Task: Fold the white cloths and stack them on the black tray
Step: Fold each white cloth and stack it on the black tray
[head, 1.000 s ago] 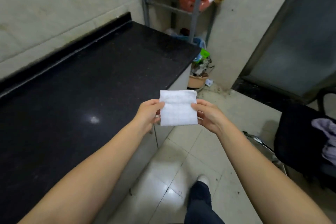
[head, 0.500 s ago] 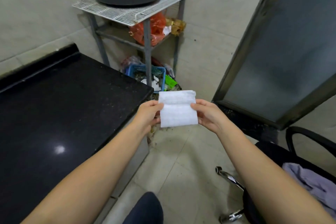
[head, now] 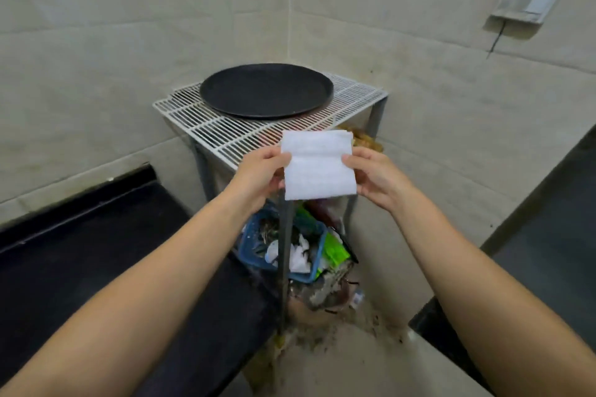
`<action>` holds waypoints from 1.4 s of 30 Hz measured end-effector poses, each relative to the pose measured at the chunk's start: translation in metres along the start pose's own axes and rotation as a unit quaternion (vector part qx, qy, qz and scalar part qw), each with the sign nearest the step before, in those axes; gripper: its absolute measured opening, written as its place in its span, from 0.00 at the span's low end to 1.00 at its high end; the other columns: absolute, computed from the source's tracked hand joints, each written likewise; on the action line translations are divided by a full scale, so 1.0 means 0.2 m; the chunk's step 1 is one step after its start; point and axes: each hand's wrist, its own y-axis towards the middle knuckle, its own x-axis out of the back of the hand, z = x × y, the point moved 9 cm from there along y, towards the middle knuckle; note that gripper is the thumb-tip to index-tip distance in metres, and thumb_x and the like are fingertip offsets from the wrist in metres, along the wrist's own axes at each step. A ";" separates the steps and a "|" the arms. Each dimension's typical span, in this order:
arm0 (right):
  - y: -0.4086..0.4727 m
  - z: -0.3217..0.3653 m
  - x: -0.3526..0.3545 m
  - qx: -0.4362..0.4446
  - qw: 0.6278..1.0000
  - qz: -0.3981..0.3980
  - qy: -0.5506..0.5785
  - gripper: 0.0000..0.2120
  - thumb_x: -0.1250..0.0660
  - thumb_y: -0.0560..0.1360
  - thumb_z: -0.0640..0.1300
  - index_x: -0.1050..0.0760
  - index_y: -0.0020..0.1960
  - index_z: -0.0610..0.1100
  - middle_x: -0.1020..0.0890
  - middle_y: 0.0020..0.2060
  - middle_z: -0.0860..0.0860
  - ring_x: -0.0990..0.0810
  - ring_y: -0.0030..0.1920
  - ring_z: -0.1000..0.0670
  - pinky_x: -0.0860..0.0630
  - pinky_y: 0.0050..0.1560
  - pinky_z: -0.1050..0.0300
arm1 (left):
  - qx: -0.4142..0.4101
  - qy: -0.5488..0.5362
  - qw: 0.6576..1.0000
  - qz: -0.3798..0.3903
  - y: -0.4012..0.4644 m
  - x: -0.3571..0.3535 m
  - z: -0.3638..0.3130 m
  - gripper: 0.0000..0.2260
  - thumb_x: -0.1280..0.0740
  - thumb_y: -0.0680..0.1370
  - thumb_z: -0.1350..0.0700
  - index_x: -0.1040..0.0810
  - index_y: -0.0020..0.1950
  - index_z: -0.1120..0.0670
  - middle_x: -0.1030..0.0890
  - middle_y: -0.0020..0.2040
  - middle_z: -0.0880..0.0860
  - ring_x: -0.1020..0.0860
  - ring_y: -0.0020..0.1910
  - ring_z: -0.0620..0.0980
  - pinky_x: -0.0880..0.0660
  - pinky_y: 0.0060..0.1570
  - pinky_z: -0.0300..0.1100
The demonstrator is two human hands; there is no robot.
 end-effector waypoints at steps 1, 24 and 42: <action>0.11 0.07 -0.02 0.006 1.000 0.010 -0.016 0.06 0.36 0.76 0.35 0.24 0.45 0.44 0.18 0.42 0.48 0.19 0.40 0.50 0.19 0.35 0.57 | -0.016 0.002 1.000 -0.003 0.08 0.00 -0.08 0.08 0.37 0.78 0.62 0.25 0.39 0.56 0.21 0.39 0.53 0.23 0.34 0.46 0.26 0.33 0.39; 1.92 0.43 -0.62 0.164 0.785 0.206 -0.561 0.12 0.35 0.73 0.39 0.23 0.51 0.31 0.20 0.54 0.37 0.21 0.55 0.38 0.24 0.55 0.46 | 0.077 0.446 0.819 -0.353 1.41 0.43 -0.32 0.06 0.36 0.74 0.57 0.28 0.36 0.52 0.22 0.42 0.53 0.25 0.50 0.56 0.35 0.49 0.47; 0.27 0.26 -1.71 0.420 0.676 0.389 -0.465 0.14 0.36 0.74 0.47 0.24 0.58 0.45 0.20 0.54 0.44 0.22 0.55 0.42 0.26 0.58 0.46 | 0.002 0.450 0.721 -0.527 -0.45 0.99 -0.38 0.10 0.37 0.76 0.56 0.27 0.56 0.54 0.24 0.44 0.49 0.24 0.51 0.55 0.27 0.54 0.51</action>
